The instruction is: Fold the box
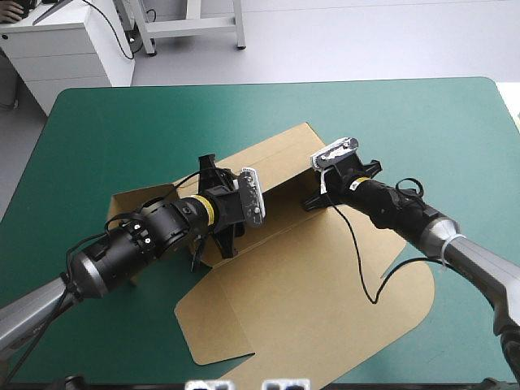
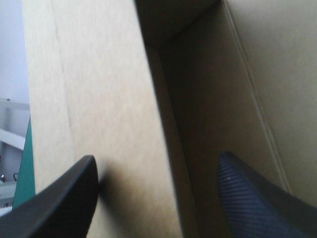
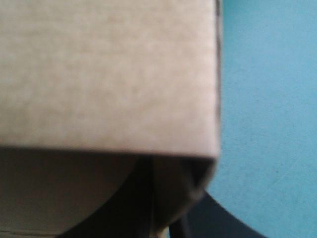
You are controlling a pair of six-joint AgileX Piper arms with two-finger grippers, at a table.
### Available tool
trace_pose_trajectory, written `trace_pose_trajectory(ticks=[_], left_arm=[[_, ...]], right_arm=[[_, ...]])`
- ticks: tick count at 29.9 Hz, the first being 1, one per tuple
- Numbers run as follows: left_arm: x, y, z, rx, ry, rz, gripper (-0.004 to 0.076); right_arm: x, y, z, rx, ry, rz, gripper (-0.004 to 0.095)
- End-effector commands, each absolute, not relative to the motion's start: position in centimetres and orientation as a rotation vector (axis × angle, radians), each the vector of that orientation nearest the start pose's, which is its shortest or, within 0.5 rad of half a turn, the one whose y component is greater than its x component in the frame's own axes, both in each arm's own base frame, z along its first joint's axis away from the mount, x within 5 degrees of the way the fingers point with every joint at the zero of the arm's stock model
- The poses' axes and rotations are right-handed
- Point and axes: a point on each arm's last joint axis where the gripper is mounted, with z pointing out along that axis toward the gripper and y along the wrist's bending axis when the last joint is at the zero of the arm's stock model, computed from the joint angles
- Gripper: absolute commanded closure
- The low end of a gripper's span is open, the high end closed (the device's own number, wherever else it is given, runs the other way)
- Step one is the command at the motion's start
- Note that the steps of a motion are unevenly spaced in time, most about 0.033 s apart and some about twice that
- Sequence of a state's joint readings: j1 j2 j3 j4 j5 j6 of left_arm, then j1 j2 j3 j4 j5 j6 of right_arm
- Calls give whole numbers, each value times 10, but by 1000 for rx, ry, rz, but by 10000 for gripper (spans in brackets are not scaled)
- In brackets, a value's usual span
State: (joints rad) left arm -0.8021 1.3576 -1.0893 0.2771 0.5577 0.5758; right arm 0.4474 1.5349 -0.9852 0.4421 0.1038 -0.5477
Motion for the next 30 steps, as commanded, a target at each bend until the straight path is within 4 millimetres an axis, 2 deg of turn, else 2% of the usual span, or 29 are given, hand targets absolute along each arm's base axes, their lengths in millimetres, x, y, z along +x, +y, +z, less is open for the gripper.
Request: trace_pose_trajectory(ticks=[1,9,16,22,27,30], left_arm=[[205,-205,346,1550,1543,122,249],[207,-202,342,1606,1541,222,250],[209,-202,337,1572,1581,580,307],[210,-220,328,1587,1491,789,307],[198,-234,328,1567,1456,738,307],[190,-236,329,1534,1479,733,307]], right_arm=[[302,158,285,-592,1990,283,926],[302,157,286,-568,1996,296,926],[307,156,289,-482,1954,304,924],[319,157,275,-426,1967,293,920],[331,158,269,-366,1933,280,920],[338,161,268,-360,1930,280,920]])
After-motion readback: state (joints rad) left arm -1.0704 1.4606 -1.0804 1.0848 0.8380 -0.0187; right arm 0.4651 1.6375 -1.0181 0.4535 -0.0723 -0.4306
